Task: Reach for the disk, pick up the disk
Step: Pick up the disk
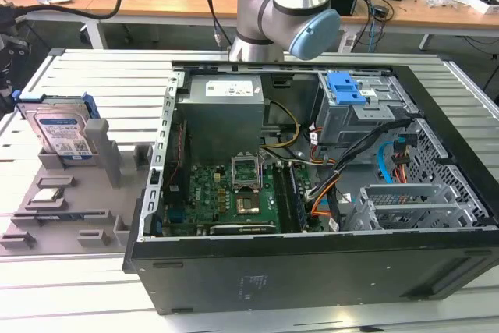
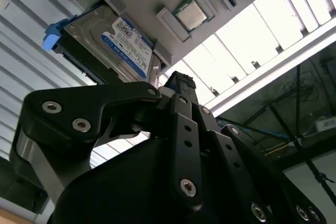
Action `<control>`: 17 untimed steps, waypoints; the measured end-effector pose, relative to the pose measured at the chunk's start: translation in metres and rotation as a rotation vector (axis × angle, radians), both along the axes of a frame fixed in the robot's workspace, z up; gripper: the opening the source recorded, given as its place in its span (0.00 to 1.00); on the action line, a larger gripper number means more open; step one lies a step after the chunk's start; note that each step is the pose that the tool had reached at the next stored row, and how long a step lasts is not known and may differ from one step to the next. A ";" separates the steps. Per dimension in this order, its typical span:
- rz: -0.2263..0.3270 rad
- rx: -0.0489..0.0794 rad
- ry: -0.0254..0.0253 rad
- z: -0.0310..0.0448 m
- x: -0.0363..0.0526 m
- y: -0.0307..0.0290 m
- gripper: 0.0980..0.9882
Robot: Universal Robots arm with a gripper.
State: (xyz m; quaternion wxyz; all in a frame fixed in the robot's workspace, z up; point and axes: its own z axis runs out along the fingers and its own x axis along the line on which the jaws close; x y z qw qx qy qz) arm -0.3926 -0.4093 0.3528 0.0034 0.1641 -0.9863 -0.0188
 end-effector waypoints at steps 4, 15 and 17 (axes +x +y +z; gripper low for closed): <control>0.045 0.000 0.0000 0.0000 0.0000 0.0000 0.01; 0.235 0.000 0.0000 0.0000 0.0000 0.0000 0.01; 0.278 0.000 0.0000 0.0000 0.0000 0.0000 0.01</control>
